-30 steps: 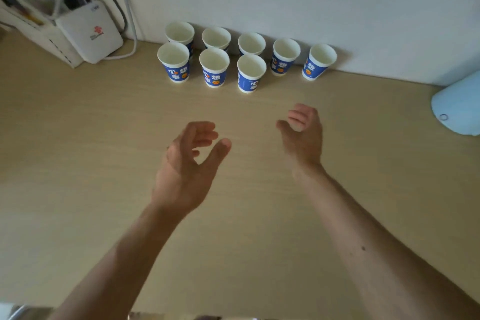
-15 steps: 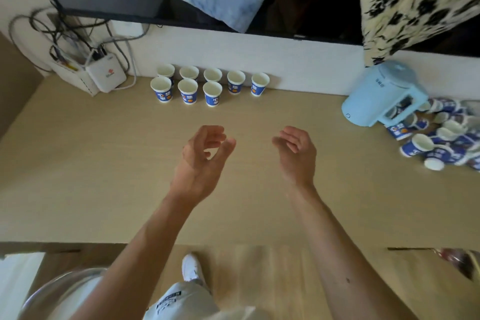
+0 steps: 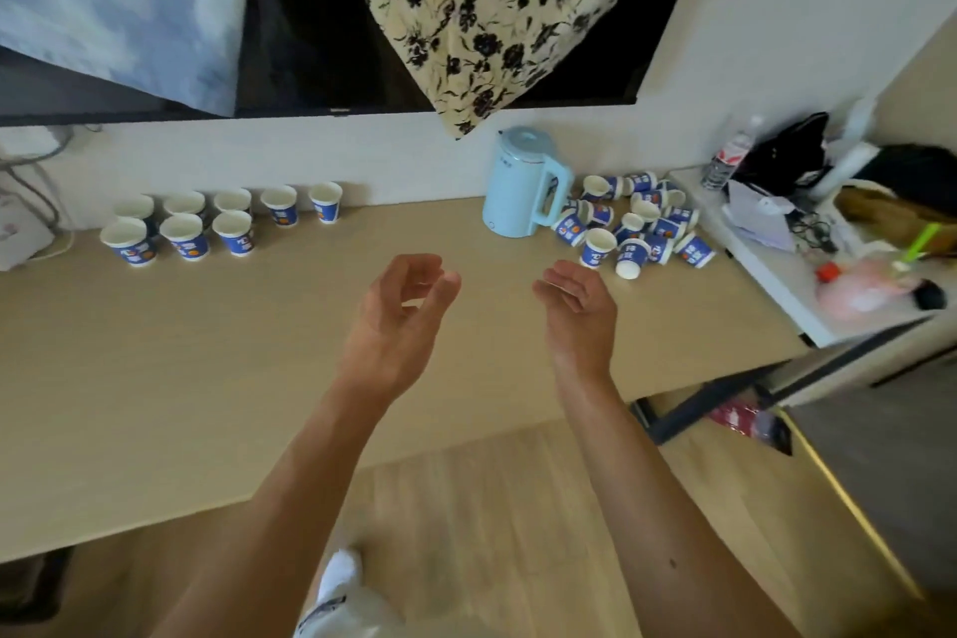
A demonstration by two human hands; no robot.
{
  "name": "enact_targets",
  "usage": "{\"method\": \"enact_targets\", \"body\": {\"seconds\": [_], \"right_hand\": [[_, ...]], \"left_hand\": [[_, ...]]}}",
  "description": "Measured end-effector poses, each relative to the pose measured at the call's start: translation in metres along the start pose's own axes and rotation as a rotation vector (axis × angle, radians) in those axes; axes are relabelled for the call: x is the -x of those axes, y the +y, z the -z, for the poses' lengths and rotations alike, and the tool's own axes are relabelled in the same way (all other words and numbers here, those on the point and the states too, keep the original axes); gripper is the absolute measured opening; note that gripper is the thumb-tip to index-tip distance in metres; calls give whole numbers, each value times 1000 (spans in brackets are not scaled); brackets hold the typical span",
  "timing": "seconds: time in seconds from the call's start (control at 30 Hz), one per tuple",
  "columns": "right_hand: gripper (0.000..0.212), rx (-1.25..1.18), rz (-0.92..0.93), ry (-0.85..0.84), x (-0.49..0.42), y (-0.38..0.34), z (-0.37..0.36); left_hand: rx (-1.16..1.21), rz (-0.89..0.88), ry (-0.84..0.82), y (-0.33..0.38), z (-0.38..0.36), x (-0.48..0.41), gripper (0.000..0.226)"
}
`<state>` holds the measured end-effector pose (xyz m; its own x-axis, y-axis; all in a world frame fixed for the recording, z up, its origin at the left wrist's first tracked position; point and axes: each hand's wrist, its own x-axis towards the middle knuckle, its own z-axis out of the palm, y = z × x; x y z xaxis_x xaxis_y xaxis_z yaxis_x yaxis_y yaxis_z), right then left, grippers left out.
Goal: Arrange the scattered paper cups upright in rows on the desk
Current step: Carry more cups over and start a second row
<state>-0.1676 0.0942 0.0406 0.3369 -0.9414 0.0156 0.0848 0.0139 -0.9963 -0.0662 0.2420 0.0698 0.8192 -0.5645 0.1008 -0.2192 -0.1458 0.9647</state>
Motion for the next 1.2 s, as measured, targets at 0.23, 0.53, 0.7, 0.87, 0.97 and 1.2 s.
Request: {"method": "enact_targets", "body": {"seconds": [0.23, 0.53, 0.7, 0.87, 0.97, 1.2], "right_hand": [[26, -20, -53, 126, -43, -13, 93], [22, 49, -142, 207, -139, 12, 160], [20, 116, -217, 189, -203, 25, 180], [25, 168, -287, 166, -259, 42, 187], [30, 218, -322, 131, -293, 58, 186], [28, 259, -425, 17, -384, 112, 180]], "left_hand": [[-20, -28, -171, 26, -103, -4, 22], [-5, -17, -296, 22, -232, -64, 19], [-6, 25, -334, 23, -294, -106, 20], [-13, 55, -312, 24, -329, -136, 19], [-3, 96, -282, 19, -345, -149, 18], [13, 217, -117, 12, -391, -180, 19]]}}
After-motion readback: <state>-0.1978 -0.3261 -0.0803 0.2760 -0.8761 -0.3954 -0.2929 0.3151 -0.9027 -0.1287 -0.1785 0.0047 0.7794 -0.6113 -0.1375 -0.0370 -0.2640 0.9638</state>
